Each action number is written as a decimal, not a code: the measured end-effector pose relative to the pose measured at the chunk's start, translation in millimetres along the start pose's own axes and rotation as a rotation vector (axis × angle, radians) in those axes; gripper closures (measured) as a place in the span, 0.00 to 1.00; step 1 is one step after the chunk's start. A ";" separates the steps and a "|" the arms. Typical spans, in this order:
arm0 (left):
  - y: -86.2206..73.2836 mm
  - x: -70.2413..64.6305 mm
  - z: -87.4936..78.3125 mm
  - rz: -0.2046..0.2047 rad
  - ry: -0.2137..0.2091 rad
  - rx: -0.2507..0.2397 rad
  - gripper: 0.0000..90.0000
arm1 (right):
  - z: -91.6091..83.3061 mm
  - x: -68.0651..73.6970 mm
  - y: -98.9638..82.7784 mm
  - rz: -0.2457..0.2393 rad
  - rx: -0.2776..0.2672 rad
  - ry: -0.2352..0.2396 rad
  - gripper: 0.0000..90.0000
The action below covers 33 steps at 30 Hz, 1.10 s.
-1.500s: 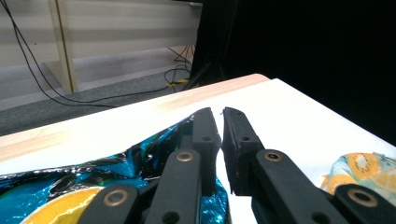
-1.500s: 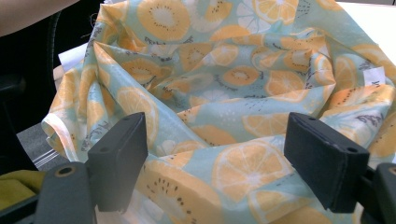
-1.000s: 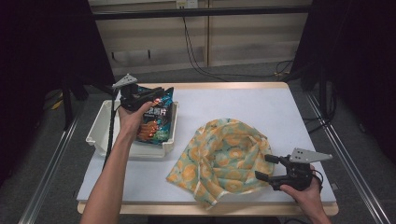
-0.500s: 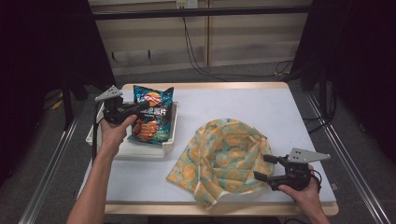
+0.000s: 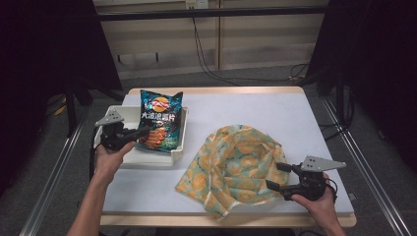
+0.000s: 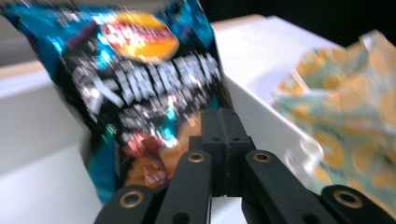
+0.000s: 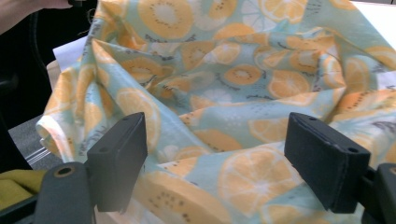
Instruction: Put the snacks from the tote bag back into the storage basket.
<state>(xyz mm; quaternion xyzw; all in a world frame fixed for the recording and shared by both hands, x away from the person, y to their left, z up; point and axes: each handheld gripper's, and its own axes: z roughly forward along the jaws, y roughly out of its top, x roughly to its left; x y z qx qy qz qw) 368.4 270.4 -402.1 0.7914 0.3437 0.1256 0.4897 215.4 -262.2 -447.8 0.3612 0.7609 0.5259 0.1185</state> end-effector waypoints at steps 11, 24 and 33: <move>-37.0 4.5 14.3 -0.031 0.001 0.098 1.00 | 2.9 0.2 -1.5 0.002 0.013 0.002 0.23; -44.1 12.9 39.7 -0.044 0.045 0.218 1.00 | 3.9 -0.9 -2.5 -0.002 0.014 -0.002 0.23; -34.8 22.7 53.7 -0.066 0.090 0.251 1.00 | 3.1 0.0 -4.6 0.003 0.018 -0.007 0.23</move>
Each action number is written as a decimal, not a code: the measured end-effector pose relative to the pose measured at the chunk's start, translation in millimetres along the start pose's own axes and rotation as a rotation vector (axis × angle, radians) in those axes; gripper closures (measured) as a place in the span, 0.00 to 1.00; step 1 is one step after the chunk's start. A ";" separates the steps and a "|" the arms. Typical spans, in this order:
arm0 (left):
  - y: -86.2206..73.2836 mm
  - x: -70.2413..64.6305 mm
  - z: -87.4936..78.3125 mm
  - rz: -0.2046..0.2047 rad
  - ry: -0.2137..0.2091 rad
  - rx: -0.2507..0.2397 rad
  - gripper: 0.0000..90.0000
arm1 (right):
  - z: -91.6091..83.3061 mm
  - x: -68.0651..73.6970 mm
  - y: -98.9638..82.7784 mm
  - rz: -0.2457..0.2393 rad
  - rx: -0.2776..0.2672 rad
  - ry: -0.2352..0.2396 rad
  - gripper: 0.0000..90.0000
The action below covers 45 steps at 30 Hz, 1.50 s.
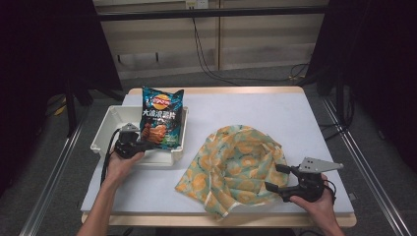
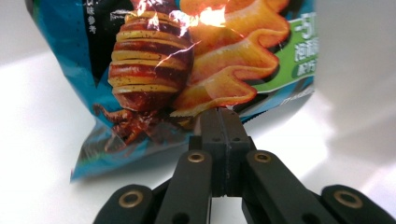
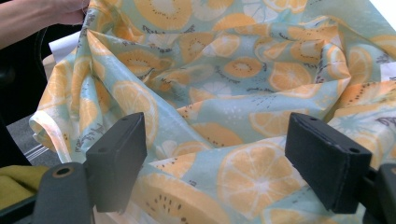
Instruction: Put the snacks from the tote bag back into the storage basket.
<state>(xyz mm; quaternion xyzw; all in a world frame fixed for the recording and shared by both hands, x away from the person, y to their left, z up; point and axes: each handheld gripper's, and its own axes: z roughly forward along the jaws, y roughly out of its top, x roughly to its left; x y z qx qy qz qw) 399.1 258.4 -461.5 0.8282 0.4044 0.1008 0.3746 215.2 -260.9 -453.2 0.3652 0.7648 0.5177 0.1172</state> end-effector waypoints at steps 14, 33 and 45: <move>13.2 -5.6 14.9 0.045 -0.067 0.017 1.00 | -0.4 -1.0 -1.0 0.005 0.001 -0.002 0.23; 24.1 -17.6 27.0 0.118 -0.095 0.074 1.00 | -0.8 -1.0 -1.5 0.010 0.007 -0.003 0.23; 38.3 -18.4 42.8 0.102 -0.085 0.079 1.00 | 1.3 -1.2 -2.4 0.007 0.013 0.001 0.23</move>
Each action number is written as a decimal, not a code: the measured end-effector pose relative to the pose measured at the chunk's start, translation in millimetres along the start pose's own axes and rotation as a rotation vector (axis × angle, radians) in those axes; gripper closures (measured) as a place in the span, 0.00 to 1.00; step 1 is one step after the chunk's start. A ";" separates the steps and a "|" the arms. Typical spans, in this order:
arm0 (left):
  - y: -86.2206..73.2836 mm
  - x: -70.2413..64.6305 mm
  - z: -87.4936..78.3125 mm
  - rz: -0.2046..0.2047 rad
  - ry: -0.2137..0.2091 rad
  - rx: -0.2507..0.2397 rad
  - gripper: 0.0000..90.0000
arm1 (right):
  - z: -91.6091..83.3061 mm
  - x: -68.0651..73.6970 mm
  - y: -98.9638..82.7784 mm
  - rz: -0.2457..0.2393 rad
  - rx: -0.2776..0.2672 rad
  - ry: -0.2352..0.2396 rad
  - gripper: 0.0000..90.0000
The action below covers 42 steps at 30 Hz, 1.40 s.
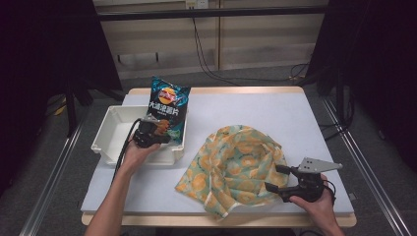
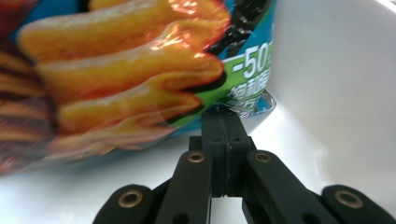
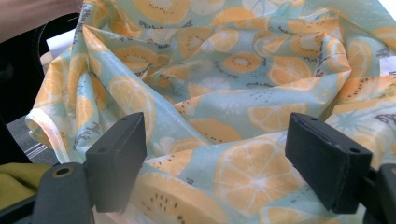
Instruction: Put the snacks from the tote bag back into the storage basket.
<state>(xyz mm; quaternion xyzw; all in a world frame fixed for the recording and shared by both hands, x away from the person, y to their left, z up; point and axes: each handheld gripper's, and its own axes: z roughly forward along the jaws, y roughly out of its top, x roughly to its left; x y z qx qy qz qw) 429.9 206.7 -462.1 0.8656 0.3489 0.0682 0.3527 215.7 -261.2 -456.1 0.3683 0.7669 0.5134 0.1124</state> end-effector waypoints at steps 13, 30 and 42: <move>10.9 1.9 4.3 0.027 0.038 0.019 1.00 | 0.2 -0.2 -0.7 0.001 0.003 -0.002 0.23; 10.4 4.7 12.6 0.006 0.043 0.022 0.98 | 0.1 -0.9 -1.4 0.000 0.002 -0.002 0.23; 17.5 10.4 19.4 -0.030 0.052 -0.027 0.98 | 0.3 -0.7 -1.5 0.002 0.003 0.000 0.23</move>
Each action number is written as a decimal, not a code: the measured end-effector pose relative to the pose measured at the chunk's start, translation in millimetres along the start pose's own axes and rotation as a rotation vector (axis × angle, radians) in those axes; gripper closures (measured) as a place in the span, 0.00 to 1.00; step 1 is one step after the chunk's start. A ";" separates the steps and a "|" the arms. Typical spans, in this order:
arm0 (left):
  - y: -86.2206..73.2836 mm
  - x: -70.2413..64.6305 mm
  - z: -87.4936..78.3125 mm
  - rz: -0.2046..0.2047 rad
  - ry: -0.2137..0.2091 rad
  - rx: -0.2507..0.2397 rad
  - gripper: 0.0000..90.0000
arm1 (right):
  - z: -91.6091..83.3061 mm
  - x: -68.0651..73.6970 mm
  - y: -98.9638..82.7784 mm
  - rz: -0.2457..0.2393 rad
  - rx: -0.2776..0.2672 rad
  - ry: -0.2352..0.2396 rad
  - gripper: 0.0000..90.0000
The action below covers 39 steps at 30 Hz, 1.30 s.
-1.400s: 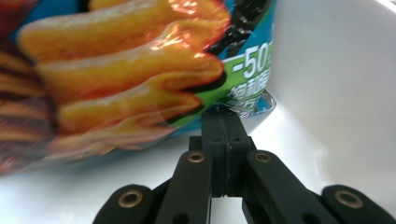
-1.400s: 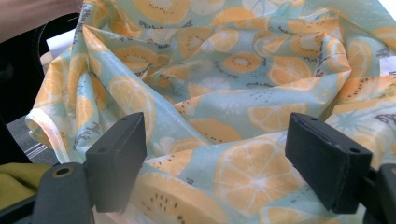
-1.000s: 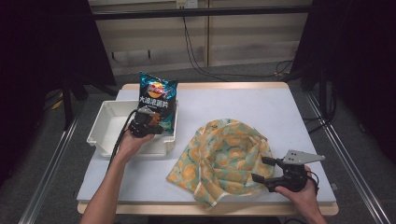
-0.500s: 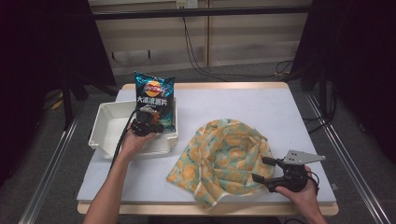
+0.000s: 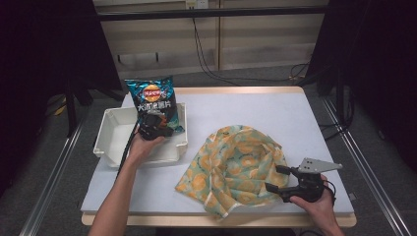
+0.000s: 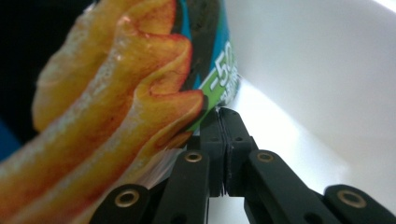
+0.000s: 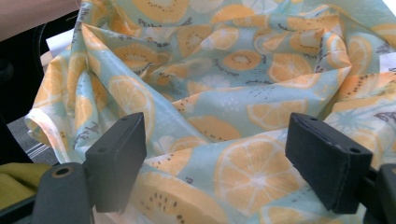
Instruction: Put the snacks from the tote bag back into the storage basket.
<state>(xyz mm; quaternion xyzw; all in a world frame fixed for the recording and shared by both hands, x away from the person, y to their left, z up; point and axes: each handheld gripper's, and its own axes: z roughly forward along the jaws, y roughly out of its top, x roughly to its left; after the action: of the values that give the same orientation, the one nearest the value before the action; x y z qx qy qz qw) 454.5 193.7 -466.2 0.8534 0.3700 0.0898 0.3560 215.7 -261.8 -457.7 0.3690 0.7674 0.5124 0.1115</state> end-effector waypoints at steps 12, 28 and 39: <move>-9.0 1.1 -7.9 0.009 0.004 0.020 0.99 | -3.3 -0.7 -1.0 0.007 -0.002 -0.006 0.23; -22.8 -3.7 -25.8 0.034 -0.032 -0.017 0.98 | -0.8 0.1 0.0 0.002 0.002 -0.005 0.23; -22.4 -24.2 -51.4 0.080 -0.066 -0.106 0.93 | -1.1 -0.2 0.5 0.003 0.000 -0.010 0.23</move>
<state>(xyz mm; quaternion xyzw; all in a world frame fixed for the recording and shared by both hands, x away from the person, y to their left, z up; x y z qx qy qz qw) 403.2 215.2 -441.1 0.8499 0.3182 0.0952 0.4090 215.4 -262.7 -456.8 0.3725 0.7664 0.5106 0.1144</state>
